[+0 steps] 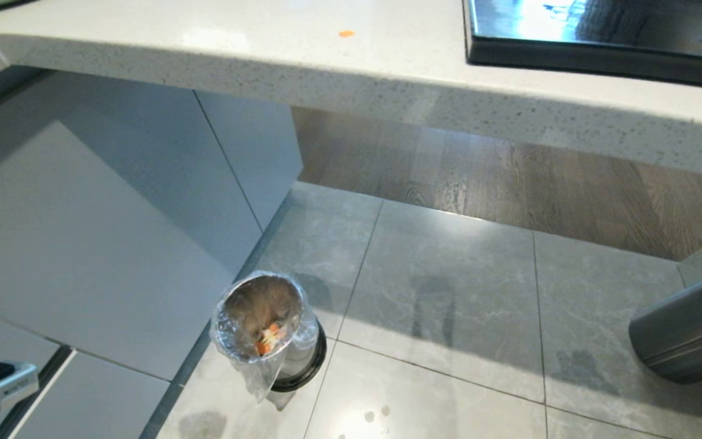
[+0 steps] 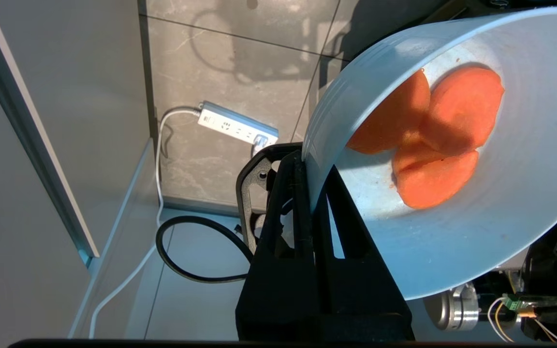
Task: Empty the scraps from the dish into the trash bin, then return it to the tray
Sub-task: Move the bowl over the trash can
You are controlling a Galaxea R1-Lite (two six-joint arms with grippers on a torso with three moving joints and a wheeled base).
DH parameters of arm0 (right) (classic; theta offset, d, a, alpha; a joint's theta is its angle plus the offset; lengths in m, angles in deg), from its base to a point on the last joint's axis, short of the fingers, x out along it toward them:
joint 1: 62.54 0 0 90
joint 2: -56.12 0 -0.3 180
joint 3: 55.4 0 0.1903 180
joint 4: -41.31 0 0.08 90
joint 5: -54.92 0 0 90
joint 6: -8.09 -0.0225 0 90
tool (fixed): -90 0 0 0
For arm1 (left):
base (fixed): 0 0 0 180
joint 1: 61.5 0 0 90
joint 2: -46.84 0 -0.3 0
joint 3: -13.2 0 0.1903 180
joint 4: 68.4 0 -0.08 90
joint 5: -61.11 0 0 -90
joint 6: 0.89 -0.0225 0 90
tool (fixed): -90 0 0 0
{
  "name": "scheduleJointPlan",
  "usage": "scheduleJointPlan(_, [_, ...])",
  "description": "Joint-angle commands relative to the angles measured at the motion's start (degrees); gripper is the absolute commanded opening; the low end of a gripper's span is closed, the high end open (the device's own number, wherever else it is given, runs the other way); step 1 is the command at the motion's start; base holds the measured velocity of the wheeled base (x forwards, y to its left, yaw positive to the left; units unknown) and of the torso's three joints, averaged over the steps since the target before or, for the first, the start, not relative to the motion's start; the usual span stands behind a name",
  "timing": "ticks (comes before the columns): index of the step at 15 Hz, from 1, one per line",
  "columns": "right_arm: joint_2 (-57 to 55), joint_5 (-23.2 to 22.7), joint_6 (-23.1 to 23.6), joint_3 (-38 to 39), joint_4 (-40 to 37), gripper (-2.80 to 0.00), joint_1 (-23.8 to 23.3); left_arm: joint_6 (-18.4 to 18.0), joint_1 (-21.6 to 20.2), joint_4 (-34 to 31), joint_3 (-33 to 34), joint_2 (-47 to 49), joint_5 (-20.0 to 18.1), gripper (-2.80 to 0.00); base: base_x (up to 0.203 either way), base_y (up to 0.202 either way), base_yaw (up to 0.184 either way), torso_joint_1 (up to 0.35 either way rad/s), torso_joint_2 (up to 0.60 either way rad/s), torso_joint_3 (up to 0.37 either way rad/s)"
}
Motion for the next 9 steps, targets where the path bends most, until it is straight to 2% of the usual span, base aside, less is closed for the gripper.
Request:
scheduleJointPlan(1, [-0.06, 0.00, 0.00, -0.01, 0.00, -2.80, 0.01, -0.08, -0.03, -0.29, -0.02, -0.05, 0.00, -2.80, 0.000, 0.000, 0.000, -0.004, 0.00, -0.196])
scheduleJointPlan(9, [-0.06, 0.00, 0.00, -0.01, 0.00, -2.80, 0.01, -0.08, -0.02, -0.29, 0.21, -0.22, 0.35, -2.80, 0.000, 0.000, 0.000, 0.002, 0.00, -0.198])
